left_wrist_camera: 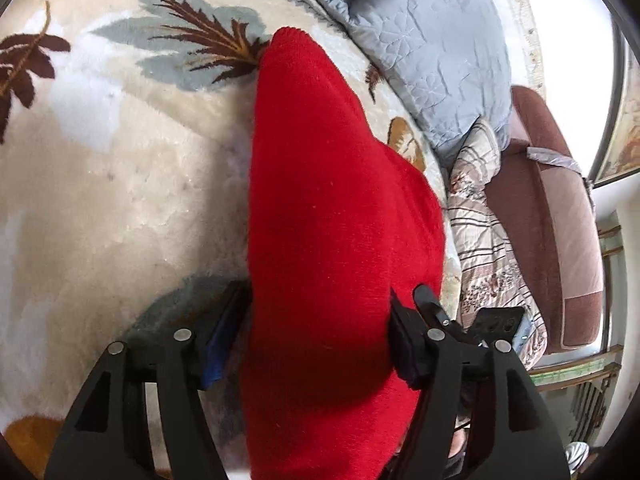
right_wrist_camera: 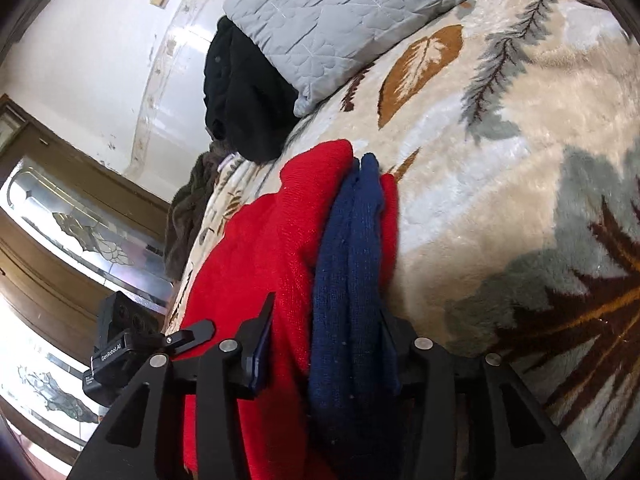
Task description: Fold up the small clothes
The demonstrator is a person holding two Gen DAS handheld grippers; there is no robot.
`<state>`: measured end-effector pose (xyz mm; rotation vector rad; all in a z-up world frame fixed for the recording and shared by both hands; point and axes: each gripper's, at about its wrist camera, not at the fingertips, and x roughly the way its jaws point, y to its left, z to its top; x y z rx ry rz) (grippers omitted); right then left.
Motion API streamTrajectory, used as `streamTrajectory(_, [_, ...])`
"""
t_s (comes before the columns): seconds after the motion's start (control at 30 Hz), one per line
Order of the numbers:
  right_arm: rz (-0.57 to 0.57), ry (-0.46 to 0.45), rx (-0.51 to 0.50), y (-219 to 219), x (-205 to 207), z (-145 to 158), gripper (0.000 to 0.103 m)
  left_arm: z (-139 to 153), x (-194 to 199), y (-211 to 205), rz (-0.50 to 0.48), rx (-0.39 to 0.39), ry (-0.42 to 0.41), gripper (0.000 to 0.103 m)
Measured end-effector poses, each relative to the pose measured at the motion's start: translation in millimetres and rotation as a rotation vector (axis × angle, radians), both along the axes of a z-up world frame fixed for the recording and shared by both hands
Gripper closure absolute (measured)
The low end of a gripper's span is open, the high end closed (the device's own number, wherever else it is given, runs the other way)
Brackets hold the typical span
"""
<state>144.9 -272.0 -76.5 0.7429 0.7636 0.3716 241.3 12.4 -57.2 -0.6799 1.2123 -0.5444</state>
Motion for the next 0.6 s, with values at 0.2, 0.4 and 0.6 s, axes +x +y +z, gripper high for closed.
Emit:
streamTrajectory(0.2, [0.007, 0.029, -0.03, 3, 3, 5, 0.053, 4, 1, -4, 0.002, 0.004, -0.026, 0.037])
streamTrajectory(0.4, [-0.132, -0.046, -0.095, -16, -22, 50, 0.048, 54, -19, 9, 0.029, 0.166, -0.144, 0.039])
streamTrajectory(0.6, [0.022, -0.146, -0.4, 40, 6, 82, 0.084, 81, -8, -14, 0.045, 0.414, -0.279, 0.039])
